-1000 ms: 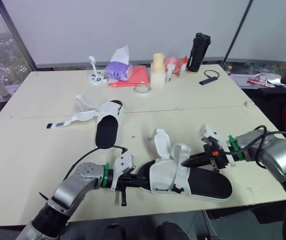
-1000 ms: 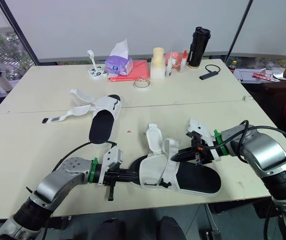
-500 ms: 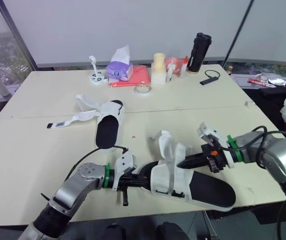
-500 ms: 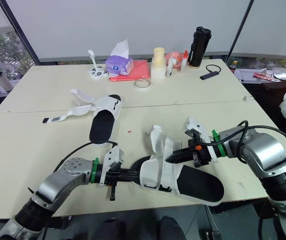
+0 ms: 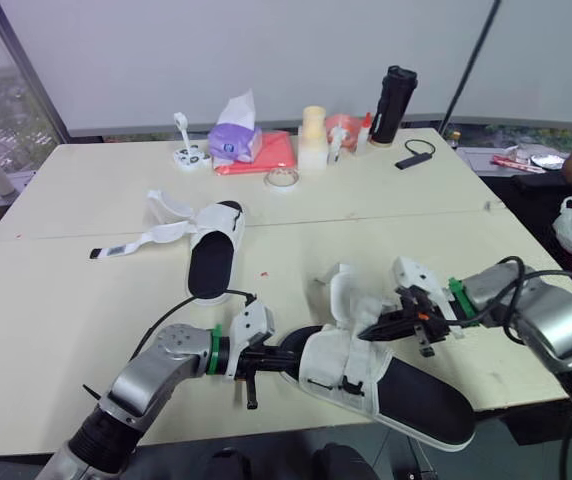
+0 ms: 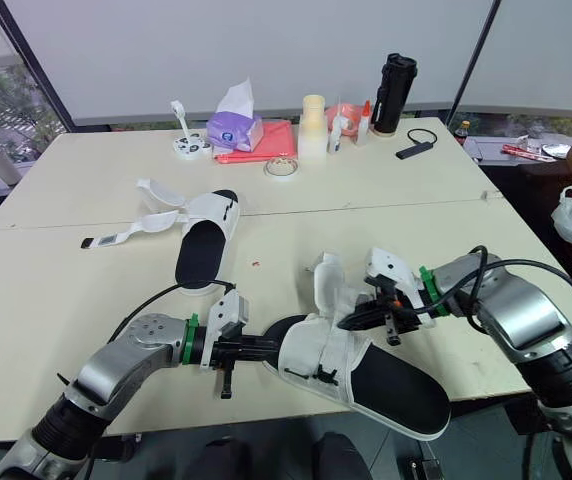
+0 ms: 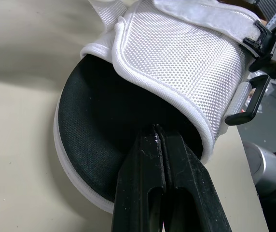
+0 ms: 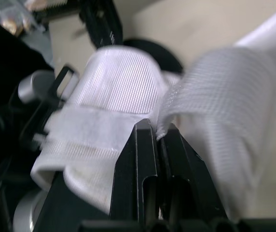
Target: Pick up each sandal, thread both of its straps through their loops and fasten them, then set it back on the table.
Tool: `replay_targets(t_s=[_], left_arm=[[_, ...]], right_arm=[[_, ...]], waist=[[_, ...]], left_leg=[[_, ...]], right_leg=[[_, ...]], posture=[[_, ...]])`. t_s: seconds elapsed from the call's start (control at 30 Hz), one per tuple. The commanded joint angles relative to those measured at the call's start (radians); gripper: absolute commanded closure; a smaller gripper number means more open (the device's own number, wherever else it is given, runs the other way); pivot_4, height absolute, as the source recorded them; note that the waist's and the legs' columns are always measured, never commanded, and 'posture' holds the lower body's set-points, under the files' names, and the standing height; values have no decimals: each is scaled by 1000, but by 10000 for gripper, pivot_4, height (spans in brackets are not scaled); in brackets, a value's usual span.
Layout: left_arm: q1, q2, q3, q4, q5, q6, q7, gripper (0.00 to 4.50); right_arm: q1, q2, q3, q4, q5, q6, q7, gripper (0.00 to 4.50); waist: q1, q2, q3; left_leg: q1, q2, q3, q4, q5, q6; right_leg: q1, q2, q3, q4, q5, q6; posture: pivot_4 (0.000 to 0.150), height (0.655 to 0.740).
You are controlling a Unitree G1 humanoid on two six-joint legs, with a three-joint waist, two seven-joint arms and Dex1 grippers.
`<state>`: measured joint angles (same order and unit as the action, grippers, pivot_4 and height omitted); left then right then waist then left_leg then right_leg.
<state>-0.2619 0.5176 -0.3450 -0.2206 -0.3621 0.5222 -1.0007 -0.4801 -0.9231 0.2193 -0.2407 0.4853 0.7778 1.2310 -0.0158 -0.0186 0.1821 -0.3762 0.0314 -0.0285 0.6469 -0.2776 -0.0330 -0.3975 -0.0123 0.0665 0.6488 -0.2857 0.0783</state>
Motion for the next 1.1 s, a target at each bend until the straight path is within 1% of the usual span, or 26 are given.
replay_targets(t_s=[0.03, 0.17, 0.33, 0.53, 0.7, 0.87, 1.1], left_arm=[[21, 26, -25, 7, 4, 53, -18, 45000], [15, 36, -23, -17, -32, 97, -41, 45000], [-3, 28, -26, -46, -82, 168, -55, 45000], [-17, 30, -44, -55, -98, 197, -82, 45000], [-29, 6, -55, -36, -88, 201, -65, 45000], [10, -1, -73, -73, -97, 222, -52, 45000], [58, -9, -70, -109, -116, 260, -14, 45000]], right_arm=[[-13, 11, -12, -12, 0, 9, -15, 44473], [-13, 7, -10, -18, 7, 19, 0, 44473], [1, -29, -17, -30, 21, 40, 39, 44473], [45, -82, -47, -74, 54, 67, 59, 44473], [133, -140, -128, -184, 107, 105, 39, 44473], [254, -182, -228, -313, 173, 159, -5, 44473], [388, -218, -274, -427, 196, 171, -50, 44473]], waist=[[0, 0, 0], [-2, 0, 0], [0, 0, 0], [3, 0, 0], [5, 0, 0], [4, 0, 0], [4, 0, 0]], left_leg=[[0, 0, 0, 0, 0, 0], [0, 0, -1, -1, 0, 1], [0, 0, -1, -1, -1, 2], [-1, 0, -1, -1, -2, 4], [-1, 0, -1, 0, -2, 4], [-2, 0, -1, 0, -2, 4], [-1, 0, -1, 0, -2, 4]], right_leg=[[0, 0, 0, 0, 0, 0], [-1, 0, 0, 0, 0, 0], [-1, 0, 0, 0, 0, 1], [-1, 0, -1, 0, 0, 1], [-1, -1, -1, 0, 0, 2], [-1, -1, -1, -1, 0, 2], [0, -1, -1, -1, -1, 3]], posture=[[1500, 7400], [1500, 7400], [1500, 7400], [1500, 7400], [1500, 7400], [1500, 7400], [1500, 7400]])
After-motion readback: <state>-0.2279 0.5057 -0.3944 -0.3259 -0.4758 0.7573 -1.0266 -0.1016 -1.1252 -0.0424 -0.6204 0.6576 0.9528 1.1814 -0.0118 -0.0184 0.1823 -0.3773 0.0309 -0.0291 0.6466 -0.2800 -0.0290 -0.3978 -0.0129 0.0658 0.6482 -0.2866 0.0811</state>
